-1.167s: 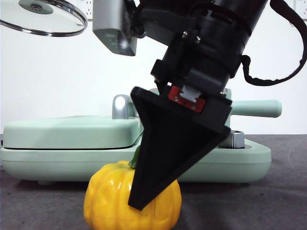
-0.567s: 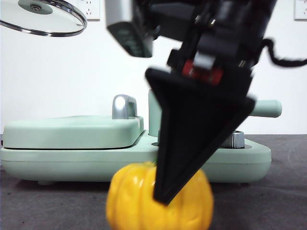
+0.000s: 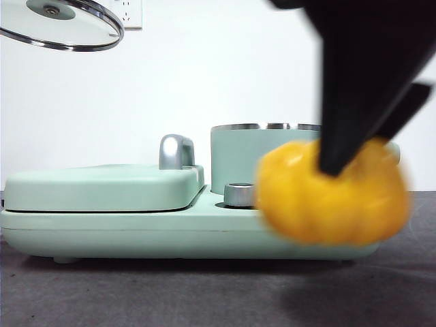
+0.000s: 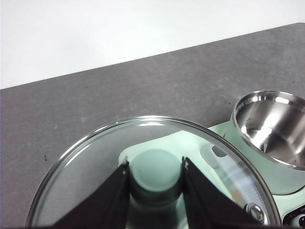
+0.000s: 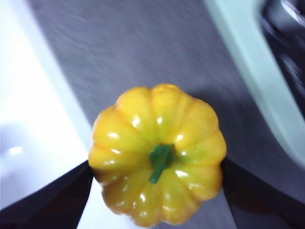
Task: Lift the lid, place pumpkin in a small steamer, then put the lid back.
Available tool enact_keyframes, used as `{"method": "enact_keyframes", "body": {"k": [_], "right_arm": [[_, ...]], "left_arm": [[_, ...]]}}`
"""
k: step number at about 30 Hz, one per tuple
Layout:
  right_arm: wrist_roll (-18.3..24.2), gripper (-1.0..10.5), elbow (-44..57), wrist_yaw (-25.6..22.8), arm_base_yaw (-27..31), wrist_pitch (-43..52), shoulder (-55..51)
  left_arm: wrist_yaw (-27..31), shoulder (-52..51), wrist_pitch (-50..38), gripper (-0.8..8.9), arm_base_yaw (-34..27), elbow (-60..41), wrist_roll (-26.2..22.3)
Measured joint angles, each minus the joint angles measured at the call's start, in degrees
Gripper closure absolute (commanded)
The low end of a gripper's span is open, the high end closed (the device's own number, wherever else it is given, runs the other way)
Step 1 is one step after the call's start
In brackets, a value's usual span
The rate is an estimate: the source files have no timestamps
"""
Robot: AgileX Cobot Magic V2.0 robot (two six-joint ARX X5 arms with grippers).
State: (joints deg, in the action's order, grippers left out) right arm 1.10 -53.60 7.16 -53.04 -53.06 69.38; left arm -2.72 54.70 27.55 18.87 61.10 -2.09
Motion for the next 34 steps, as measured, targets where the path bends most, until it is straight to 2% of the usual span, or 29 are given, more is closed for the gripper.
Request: {"method": "enact_keyframes", "body": {"k": [7,14,21,28,34], "right_arm": [[-5.51,6.0,-10.19,-2.91,5.18,-14.93,-2.64],[-6.08,6.0,-22.18,-2.91,11.67,-21.84,-0.42],[-3.87,6.0,-34.10,-6.12,16.39,-22.69,5.97],[-1.84,6.0,-45.46,-6.36,19.45,-22.58,16.00],[0.33,6.0,-51.08,-6.56,20.87,-18.95,25.00]], "left_arm": [[0.00,0.00,0.00,8.03,0.00,0.00,0.00],[0.00,0.00,-0.20,8.03,0.00,0.00,0.00],[0.00,0.15,-0.15,8.03,0.00,0.00,0.02],[0.00,0.15,-0.15,8.03,0.00,0.00,0.02],[0.00,0.15,-0.13,8.03,0.00,0.00,0.00]]}}
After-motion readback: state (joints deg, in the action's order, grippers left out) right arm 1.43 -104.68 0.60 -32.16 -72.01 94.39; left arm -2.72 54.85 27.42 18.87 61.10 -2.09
